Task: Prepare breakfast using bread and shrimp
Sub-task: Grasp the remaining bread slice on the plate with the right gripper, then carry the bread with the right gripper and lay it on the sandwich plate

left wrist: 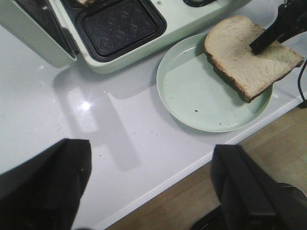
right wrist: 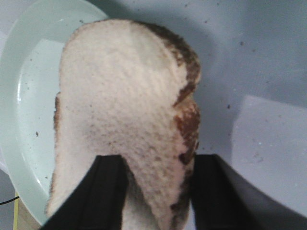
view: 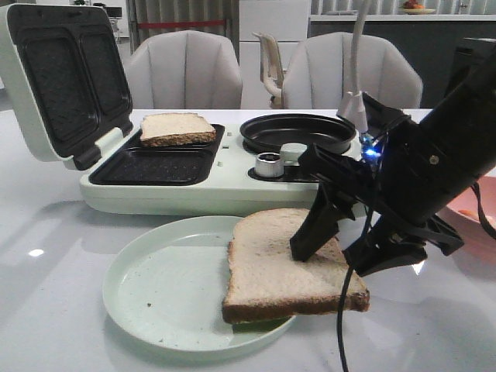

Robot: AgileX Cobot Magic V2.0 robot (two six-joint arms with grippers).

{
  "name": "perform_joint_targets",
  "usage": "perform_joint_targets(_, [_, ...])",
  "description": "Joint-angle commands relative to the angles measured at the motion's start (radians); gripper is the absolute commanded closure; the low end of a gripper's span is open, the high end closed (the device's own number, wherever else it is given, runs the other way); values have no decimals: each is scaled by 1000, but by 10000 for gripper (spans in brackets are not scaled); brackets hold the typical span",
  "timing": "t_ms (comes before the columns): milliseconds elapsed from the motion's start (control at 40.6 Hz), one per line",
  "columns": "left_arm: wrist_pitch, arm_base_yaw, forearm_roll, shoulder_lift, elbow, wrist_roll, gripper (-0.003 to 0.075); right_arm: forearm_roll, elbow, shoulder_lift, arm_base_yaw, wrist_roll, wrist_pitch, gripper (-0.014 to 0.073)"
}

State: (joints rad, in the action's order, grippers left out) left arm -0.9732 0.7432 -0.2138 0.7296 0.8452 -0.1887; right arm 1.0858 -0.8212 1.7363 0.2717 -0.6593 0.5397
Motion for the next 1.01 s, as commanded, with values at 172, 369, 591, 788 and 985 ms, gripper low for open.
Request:
perform_joint_targets(172, [66, 8, -6, -2, 24, -1, 158, 18, -27, -53, 2, -15, 25, 461])
perform_joint_targets(369, [66, 8, -6, -2, 24, -1, 158, 5, -27, -146, 2, -15, 79, 559])
perform_joint_targets(591, [66, 8, -6, -2, 24, -1, 158, 92, -27, -315, 2, -20, 141, 559])
perform_joint_targets(788, [67, 8, -6, -2, 24, -1, 158, 418, -27, -328, 33, -280, 1, 559])
perform_joint_targets(985, [68, 8, -6, -2, 24, -1, 158, 829, -92, -205, 87, -641, 20, 559])
